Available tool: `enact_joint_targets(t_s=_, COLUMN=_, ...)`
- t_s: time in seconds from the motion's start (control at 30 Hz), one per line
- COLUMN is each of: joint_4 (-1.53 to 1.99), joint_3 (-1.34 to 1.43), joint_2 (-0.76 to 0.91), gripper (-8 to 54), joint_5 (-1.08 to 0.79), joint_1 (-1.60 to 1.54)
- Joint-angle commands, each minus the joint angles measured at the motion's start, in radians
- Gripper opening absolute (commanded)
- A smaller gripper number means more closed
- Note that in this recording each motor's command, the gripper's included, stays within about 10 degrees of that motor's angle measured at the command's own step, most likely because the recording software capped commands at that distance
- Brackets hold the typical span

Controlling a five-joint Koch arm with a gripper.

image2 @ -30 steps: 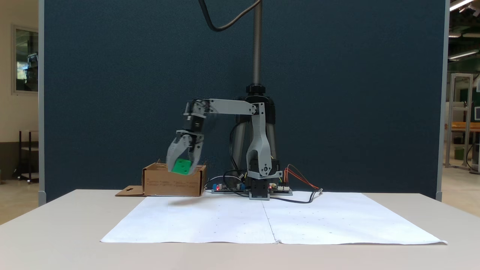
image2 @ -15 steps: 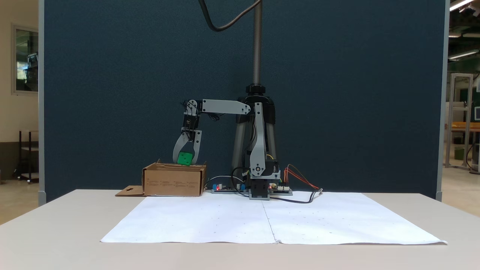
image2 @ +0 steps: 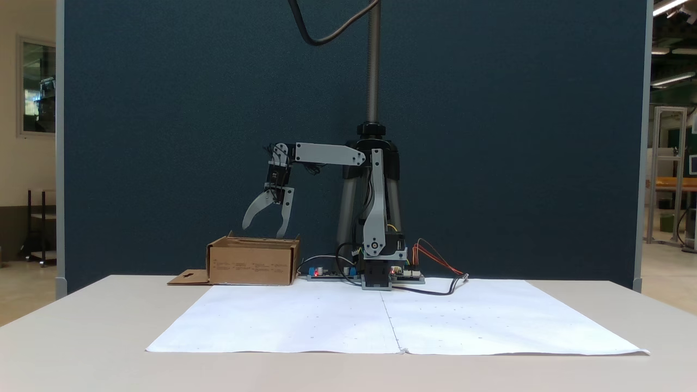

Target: Grasp a green dice and put it in the bin.

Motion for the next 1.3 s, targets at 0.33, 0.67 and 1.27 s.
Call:
enact_joint_targets(t_s=0.33, joint_4=0.066, joint_3=-0.054, joint_2=0.198, gripper=41.0, joint_5=0.250, joint_1=-0.704)
enact_joint_targets(t_s=0.67, joint_4=-0.287, joint_3=0.278, joint_2=0.235, gripper=42.5, joint_5=0.244, joint_1=-1.132)
enact_joint_targets(t_s=1.27, joint_4=-1.046, joint_3=1.216, joint_2=0.505, gripper=42.6, joint_5=0.186, joint_1=-1.545)
